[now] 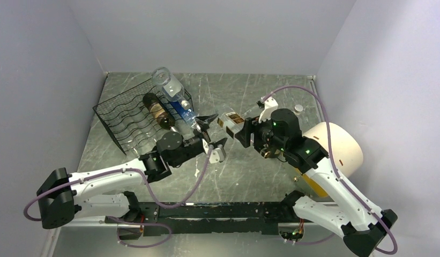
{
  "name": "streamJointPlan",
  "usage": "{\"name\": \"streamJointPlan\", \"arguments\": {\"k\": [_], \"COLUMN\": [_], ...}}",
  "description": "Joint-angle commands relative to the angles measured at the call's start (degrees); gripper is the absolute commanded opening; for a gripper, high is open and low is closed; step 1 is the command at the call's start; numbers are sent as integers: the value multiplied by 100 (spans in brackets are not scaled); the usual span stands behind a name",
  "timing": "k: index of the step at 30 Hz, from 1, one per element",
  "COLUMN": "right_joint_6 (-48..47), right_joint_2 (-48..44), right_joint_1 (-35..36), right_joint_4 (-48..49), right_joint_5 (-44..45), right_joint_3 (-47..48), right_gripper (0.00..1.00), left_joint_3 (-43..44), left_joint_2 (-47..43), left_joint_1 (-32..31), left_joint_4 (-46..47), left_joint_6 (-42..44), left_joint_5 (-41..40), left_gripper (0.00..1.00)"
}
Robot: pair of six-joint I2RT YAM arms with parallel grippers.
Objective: Put the wine bottle on the wine rack
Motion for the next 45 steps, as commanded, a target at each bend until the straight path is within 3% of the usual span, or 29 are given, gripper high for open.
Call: {"name": "streamJointPlan", "arguments": {"k": [1,5,8,14,20,24,29,36,45], "right_joint_6": [115,54,27,258,578,728,797,376,45], "right_joint_2": [-28,143,339,746,1241,1935,2848,4112,5891], "right_joint_1": [2,-1,1,229,875,1331,1657,1875,1964], "right_joint_4": [1048,1315,1550,2309,3402,3768,4213,4728,4824], "right_joint_5": [176,-134,-565,-1015,-665,-31,573,1143,1767], "right_joint_3": [153,158,158,-126,-177,377,1039,2103,3725], "right_gripper": [0,0,0,0,0,0,0,0,0], "left_joint_3": [-229,-14,715,1438,2245,2599,2597,2407,2406], "left_joint_2": [-295,-589,-688,-1107,-1488,-1666,-2163,-3160,-3811], "left_joint_1": [-25,-25,-8,-7,1,-1,1,2,2], "left_joint_4": [1084,812,-400,-1161,-2346,-3136,-4258,-5246,-5604], "left_joint_6": [-1696,-2918,-4046,-4674,-5019,-5396,-6358,-7296,-7308], "left_joint_5": [-345,-1225,-2203,-3539,-3672,-4017,-5102,-5459,-5524], "left_gripper": [100,100,100,100,100,100,99,100,100]}}
